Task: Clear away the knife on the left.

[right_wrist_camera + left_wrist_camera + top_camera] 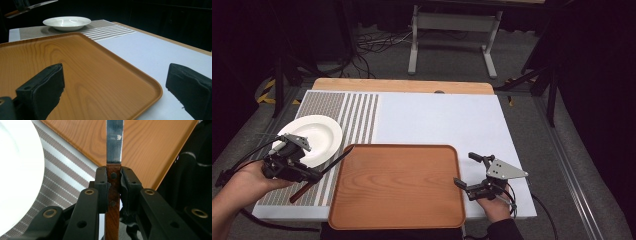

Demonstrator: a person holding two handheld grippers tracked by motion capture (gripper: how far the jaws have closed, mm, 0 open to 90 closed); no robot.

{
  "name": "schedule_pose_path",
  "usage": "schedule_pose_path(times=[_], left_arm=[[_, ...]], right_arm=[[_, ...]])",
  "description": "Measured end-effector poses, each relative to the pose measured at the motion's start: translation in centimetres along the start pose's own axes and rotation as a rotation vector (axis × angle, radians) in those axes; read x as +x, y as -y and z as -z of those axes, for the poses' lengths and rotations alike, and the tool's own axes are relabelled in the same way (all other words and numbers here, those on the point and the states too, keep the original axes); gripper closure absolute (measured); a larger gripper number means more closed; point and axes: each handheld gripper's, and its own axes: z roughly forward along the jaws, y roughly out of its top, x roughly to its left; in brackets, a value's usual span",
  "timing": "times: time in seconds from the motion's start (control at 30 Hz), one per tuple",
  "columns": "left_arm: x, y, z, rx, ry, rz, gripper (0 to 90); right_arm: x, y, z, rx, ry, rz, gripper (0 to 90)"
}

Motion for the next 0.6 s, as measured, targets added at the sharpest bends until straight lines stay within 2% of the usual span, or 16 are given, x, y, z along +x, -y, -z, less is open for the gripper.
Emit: schedule_pose_path(times=[0.1,0.3,0.4,0.53,0.57,0.6], left_arm=[[-0.2,-0.2,-0.3,-0.017,0.01,0.028,78.1],[-1.0,-0.7,-1.2,-0.037,-0.007,0.034,78.1],[-1.4,-1.0,-1.7,-0.039,-0.015,0.053,78.1],[-1.7,-1.3,-2.2,-0.033,-0.028,0.057,78.1],[-2.0,-1.5,-2.5,-0.044,-0.021,0.078,78.1],[-2.1,-1.6,-2.6,-0.045,-0.027,0.075,78.1]], right_arm=[[0.0,0.0,0.0,-0.001,0.0,-0.001,2.4],[0.0,0.0,0.0,-0.002,-0.001,-0.001,2.4],[0.0,0.0,0.0,-0.002,-0.002,-0.002,2.4],[0.0,0.0,0.0,-0.001,-0.001,0.0,2.4],[0.0,0.0,0.0,-0.001,-0.001,0.001,2.4],[0.0,0.0,0.0,-0.002,-0.002,0.001,2.4]])
